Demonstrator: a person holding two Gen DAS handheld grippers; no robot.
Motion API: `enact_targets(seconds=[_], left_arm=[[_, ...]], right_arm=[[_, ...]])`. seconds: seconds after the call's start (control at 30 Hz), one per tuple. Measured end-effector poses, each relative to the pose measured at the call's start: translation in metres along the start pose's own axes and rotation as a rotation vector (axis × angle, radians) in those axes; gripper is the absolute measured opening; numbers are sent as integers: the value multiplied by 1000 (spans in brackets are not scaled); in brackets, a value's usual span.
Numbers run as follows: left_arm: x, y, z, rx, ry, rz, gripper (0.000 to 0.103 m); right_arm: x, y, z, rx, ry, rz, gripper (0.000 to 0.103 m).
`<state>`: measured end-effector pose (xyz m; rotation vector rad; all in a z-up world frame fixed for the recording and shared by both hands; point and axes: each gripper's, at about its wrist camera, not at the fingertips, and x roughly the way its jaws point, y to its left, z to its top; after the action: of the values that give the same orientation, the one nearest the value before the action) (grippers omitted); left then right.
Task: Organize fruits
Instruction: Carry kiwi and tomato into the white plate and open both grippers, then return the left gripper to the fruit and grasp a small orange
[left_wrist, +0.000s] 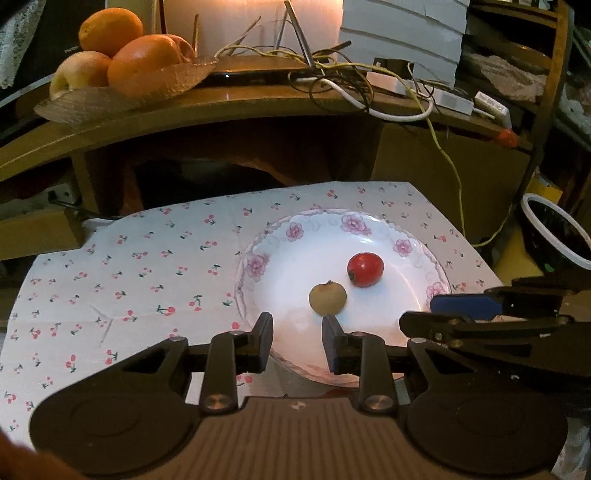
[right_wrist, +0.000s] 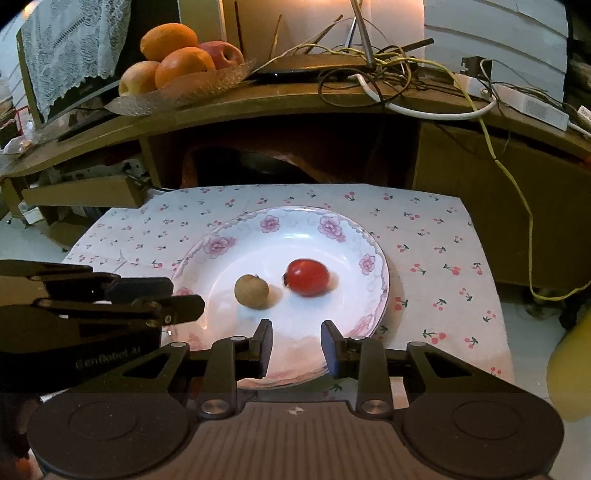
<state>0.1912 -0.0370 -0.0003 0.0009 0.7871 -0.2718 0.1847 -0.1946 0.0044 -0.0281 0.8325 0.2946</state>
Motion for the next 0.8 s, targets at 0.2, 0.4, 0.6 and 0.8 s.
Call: enact_targets(seconds=[0.2,0.4,0.6,0.8], left_arm=[[-16,8,-6,2,-6,4,35],[-37,21,-20,7,-3,22,36],[-60,37,-41,4,14,32,36],[-74,44,-68,12,65,26,39]], right_arm=[[-6,9,-7,-7,15,42,33],[-17,29,-15,-48,23,83,37],[-18,51,-27,-106,55,133,39],[-12,64,-36,-164,91,147,42]])
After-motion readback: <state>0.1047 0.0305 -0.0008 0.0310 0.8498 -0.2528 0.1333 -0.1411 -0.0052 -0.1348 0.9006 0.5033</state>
